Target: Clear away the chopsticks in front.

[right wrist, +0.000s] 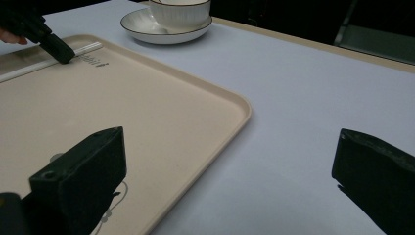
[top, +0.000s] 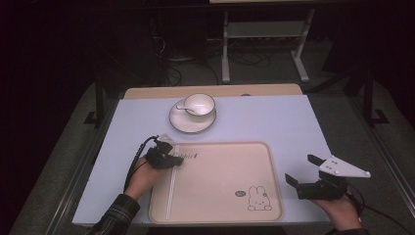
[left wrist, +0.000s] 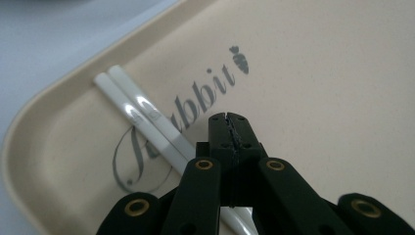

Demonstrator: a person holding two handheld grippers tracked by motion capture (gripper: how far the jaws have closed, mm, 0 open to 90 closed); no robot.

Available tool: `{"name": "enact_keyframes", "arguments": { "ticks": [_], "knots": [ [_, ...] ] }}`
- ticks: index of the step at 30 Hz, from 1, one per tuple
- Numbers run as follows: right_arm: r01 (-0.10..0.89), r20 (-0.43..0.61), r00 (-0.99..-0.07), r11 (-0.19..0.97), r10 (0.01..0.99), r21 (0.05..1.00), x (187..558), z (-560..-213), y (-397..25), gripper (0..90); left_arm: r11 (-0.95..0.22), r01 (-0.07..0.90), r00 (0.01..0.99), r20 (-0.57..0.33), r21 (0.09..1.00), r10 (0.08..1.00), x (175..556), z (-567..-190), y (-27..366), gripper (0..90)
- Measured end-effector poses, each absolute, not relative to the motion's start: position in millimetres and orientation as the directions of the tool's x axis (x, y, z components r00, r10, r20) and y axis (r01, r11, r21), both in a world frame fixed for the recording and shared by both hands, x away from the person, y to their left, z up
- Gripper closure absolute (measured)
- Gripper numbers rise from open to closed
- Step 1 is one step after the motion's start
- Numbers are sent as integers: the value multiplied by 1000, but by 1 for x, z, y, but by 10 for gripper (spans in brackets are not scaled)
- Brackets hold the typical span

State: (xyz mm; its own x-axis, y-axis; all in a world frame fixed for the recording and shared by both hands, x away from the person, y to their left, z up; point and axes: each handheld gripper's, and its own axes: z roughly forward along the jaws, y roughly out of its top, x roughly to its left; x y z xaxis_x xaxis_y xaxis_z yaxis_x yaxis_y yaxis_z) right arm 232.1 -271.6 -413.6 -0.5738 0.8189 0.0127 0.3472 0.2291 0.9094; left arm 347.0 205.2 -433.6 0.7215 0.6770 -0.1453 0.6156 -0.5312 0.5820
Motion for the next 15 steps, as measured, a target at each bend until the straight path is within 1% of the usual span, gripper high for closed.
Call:
{"name": "enact_keyframes", "arguments": {
  "ticks": [8,13,15],
  "knots": [
    [345,10,-577,232,817,910,232,-413,-271,0,-522,628,708,-145,578,692,340,-433,219,893],
    [345,10,-576,232,818,910,232,-413,-271,0,-538,615,726,-147,576,672,328,-431,216,893],
    [345,10,-575,231,818,910,232,-413,-271,0,-535,610,735,-165,584,657,320,-429,213,892]
  ]
}}
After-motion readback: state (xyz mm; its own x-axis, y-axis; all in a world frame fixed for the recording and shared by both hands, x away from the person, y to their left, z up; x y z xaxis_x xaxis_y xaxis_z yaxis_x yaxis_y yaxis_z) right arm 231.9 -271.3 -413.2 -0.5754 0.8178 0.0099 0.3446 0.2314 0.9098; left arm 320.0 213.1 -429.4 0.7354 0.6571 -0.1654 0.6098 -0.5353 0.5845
